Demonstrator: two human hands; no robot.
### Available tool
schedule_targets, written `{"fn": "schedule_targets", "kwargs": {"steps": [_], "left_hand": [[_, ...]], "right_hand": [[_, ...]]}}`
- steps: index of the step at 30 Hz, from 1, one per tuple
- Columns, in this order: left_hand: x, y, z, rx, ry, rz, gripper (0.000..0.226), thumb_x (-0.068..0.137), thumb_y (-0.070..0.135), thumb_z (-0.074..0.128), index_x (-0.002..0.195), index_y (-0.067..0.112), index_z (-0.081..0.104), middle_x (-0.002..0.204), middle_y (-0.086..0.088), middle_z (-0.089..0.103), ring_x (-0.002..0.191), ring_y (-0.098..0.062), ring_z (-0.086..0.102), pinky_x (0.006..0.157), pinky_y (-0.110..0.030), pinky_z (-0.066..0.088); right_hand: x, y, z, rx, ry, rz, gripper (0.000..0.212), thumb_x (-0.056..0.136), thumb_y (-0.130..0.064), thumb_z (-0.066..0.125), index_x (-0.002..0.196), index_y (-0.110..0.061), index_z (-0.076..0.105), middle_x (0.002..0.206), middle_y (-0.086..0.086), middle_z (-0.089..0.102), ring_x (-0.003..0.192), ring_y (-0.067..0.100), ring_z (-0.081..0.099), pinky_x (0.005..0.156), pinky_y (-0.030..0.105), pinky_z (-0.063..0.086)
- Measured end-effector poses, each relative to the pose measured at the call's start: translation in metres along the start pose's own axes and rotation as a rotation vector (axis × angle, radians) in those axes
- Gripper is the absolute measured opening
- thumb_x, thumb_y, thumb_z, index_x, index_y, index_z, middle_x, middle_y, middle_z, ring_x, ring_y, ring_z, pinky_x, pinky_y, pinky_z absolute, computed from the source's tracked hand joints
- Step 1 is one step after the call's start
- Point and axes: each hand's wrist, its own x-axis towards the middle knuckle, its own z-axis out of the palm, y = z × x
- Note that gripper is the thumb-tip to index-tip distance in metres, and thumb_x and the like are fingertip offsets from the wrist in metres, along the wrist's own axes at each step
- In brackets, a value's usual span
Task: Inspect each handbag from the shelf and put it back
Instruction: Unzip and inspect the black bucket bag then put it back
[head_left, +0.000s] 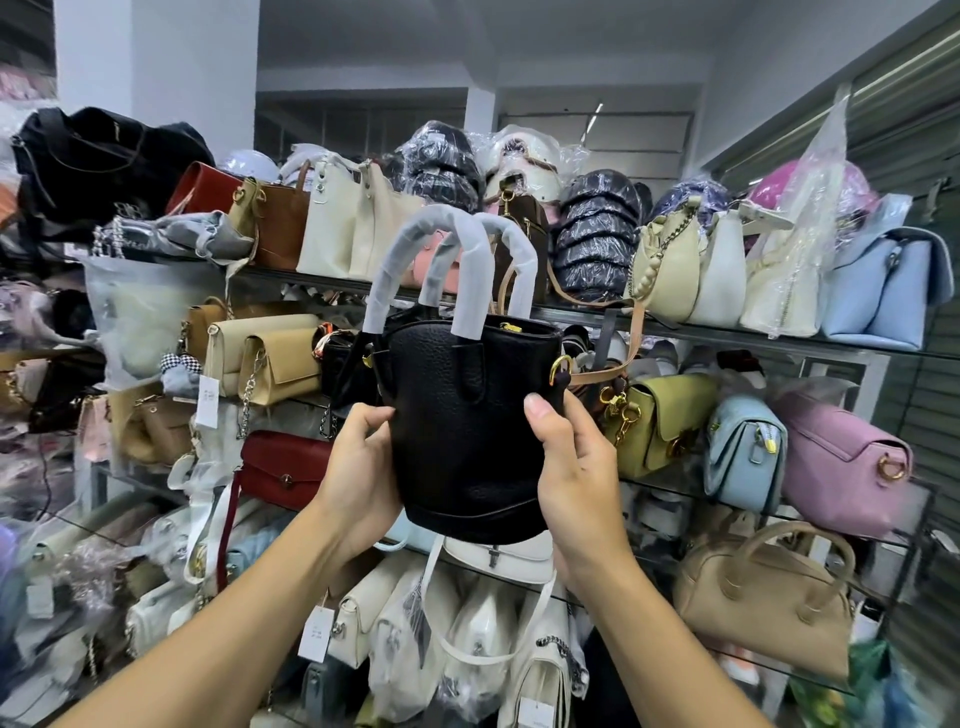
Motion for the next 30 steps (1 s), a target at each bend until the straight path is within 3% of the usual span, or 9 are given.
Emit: {"fn": "schedule_targets", "kwargs": {"steps": [2, 5, 9, 12, 15, 18, 22, 27, 30], "left_hand": [[0.000, 0.001, 0.000, -0.021, 0.001, -0.008, 0.050, 0.095, 0.040, 0.035, 0.117, 0.014, 0.070, 0.129, -0.015, 0.068, 0.121, -0.034, 0.059, 0.116, -0.049, 0.035], [-0.002, 0.004, 0.002, -0.015, 0.012, -0.029, 0.047, 0.095, 0.041, 0.040, 0.115, 0.012, 0.071, 0.122, -0.016, 0.071, 0.108, -0.032, 0.067, 0.107, -0.044, 0.044], [-0.006, 0.003, 0.008, -0.022, -0.013, -0.058, 0.045, 0.096, 0.039, 0.045, 0.112, 0.008, 0.072, 0.113, -0.016, 0.074, 0.091, -0.030, 0.074, 0.091, -0.040, 0.050], [-0.006, 0.002, 0.009, -0.029, -0.021, -0.067, 0.046, 0.086, 0.039, 0.054, 0.111, 0.005, 0.073, 0.114, -0.017, 0.074, 0.091, -0.031, 0.074, 0.089, -0.039, 0.051], [-0.007, 0.002, 0.009, -0.033, -0.020, -0.083, 0.046, 0.085, 0.041, 0.056, 0.101, 0.005, 0.079, 0.113, -0.017, 0.074, 0.092, -0.030, 0.074, 0.092, -0.039, 0.051], [-0.007, 0.000, 0.009, -0.035, -0.006, -0.113, 0.047, 0.096, 0.043, 0.050, 0.102, 0.006, 0.080, 0.116, -0.016, 0.074, 0.098, -0.030, 0.074, 0.098, -0.040, 0.050], [-0.009, 0.001, 0.016, -0.065, 0.006, -0.112, 0.044, 0.100, 0.043, 0.050, 0.109, 0.009, 0.077, 0.116, -0.011, 0.075, 0.100, -0.026, 0.074, 0.100, -0.040, 0.049], [-0.013, 0.005, 0.025, -0.025, 0.026, -0.078, 0.046, 0.096, 0.048, 0.054, 0.124, 0.015, 0.070, 0.118, -0.007, 0.075, 0.101, -0.023, 0.074, 0.092, -0.037, 0.052], [-0.015, 0.007, 0.029, 0.000, 0.024, -0.082, 0.050, 0.095, 0.051, 0.054, 0.125, 0.014, 0.069, 0.120, -0.008, 0.074, 0.102, -0.023, 0.073, 0.091, -0.036, 0.052]], "right_hand": [[-0.002, -0.006, 0.000, 0.042, -0.063, -0.009, 0.020, 0.098, -0.027, 0.067, 0.115, -0.023, 0.075, 0.116, -0.005, 0.077, 0.116, 0.012, 0.069, 0.104, 0.034, 0.051], [-0.002, -0.012, -0.001, 0.036, -0.087, -0.027, 0.036, 0.087, -0.038, 0.079, 0.118, -0.019, 0.076, 0.116, 0.003, 0.077, 0.113, 0.023, 0.071, 0.101, 0.041, 0.055], [0.002, -0.013, 0.000, -0.011, -0.036, -0.063, 0.058, 0.069, -0.053, 0.088, 0.117, -0.025, 0.073, 0.106, 0.001, 0.077, 0.089, 0.007, 0.070, 0.078, 0.022, 0.056], [0.005, -0.016, 0.000, 0.016, -0.040, -0.058, 0.053, 0.068, -0.053, 0.084, 0.112, -0.027, 0.073, 0.105, 0.004, 0.076, 0.083, 0.003, 0.069, 0.073, 0.018, 0.054], [0.007, -0.016, -0.001, 0.030, -0.013, -0.032, 0.044, 0.058, -0.058, 0.084, 0.096, -0.036, 0.077, 0.097, -0.004, 0.076, 0.083, 0.003, 0.068, 0.074, 0.017, 0.053], [0.009, -0.016, -0.002, 0.038, 0.025, -0.010, 0.049, 0.059, -0.059, 0.078, 0.099, -0.031, 0.073, 0.093, -0.005, 0.075, 0.085, 0.004, 0.068, 0.078, 0.019, 0.053], [0.013, -0.017, -0.004, 0.042, 0.088, 0.032, 0.056, 0.072, -0.059, 0.074, 0.110, -0.018, 0.073, 0.102, 0.008, 0.077, 0.091, 0.011, 0.067, 0.089, 0.034, 0.054], [0.019, -0.023, -0.013, 0.122, 0.173, 0.133, 0.049, 0.089, -0.051, 0.069, 0.101, -0.005, 0.076, 0.106, 0.013, 0.078, 0.108, 0.031, 0.072, 0.100, 0.049, 0.056], [0.023, -0.026, -0.017, 0.173, 0.195, 0.173, 0.041, 0.096, -0.043, 0.066, 0.098, -0.004, 0.078, 0.105, 0.012, 0.079, 0.109, 0.032, 0.073, 0.101, 0.052, 0.055]]}}
